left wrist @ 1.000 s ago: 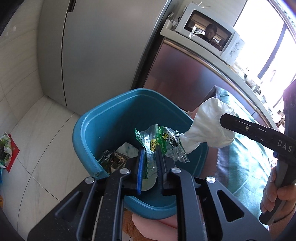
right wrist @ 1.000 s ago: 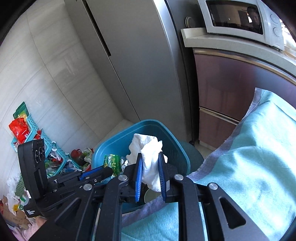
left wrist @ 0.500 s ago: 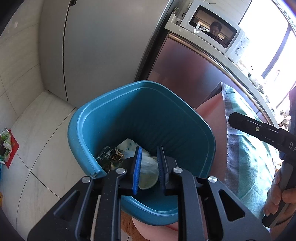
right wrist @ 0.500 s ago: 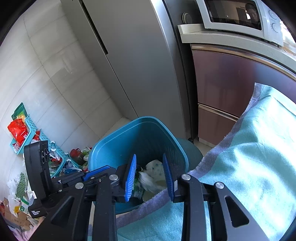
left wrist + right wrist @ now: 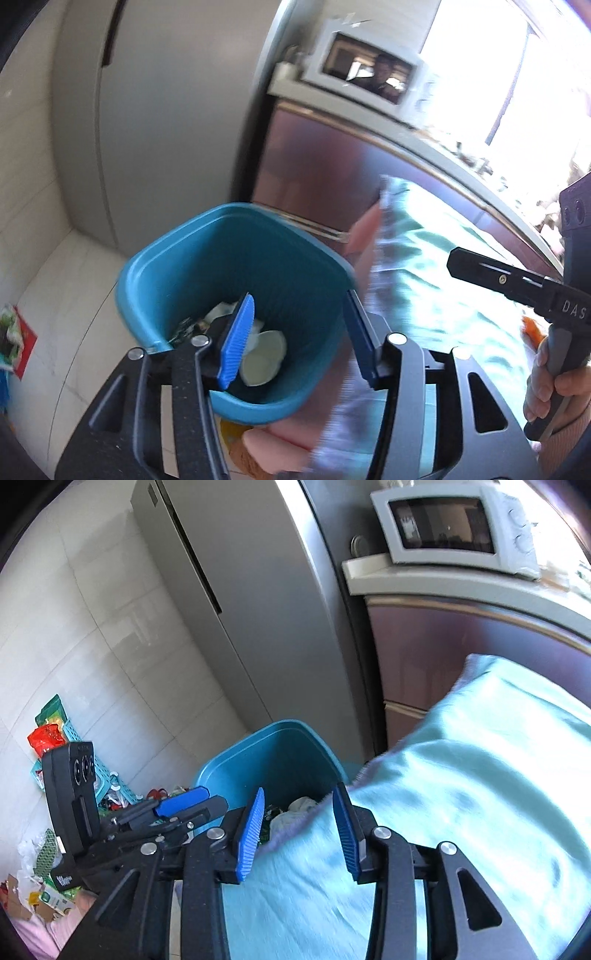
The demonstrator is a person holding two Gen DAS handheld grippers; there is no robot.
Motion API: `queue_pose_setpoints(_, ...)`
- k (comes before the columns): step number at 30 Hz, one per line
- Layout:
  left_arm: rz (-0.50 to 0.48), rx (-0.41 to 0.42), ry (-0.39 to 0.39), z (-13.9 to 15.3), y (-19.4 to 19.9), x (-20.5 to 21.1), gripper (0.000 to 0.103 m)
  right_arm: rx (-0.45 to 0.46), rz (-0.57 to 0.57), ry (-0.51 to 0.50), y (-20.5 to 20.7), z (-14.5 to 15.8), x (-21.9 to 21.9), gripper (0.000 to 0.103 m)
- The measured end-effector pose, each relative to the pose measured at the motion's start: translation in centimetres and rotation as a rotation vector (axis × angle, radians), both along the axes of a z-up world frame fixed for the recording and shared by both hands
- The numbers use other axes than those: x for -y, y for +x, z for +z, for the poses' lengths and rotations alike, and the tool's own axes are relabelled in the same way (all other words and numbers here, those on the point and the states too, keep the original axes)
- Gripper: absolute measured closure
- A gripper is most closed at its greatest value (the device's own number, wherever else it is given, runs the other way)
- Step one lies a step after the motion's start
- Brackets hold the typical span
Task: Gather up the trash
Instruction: 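Open both grippers over the teal bin to drop wrapper and tissue, then move both open tools back over the table toward the remaining trash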
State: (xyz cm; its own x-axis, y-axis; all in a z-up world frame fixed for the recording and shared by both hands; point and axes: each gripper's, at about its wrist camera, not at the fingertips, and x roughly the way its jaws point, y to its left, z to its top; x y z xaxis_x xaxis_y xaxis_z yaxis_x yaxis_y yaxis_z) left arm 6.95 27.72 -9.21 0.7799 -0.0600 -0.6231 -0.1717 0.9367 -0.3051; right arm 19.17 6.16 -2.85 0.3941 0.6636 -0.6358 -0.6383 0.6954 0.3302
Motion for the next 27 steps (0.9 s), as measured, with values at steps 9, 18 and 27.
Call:
queue_pose_setpoints(9,-0.209,0.070,0.013,2.8,0.3,7.6,0.046,0.040,-0.135,0.045,-2.7,0.7,9.6,0.062)
queue_pose_setpoints(18,-0.397,0.068,0.024,3.3,1.2,15.9,0.046,0.050,-0.304,0.061,-5.7,0.4,18.1,0.061)
queue_pose_setpoints(27,-0.548,0.063,0.057,3.2,2.0,23.3,0.045,0.058,-0.483,0.073,-8.3,-0.3,25.6,0.061)
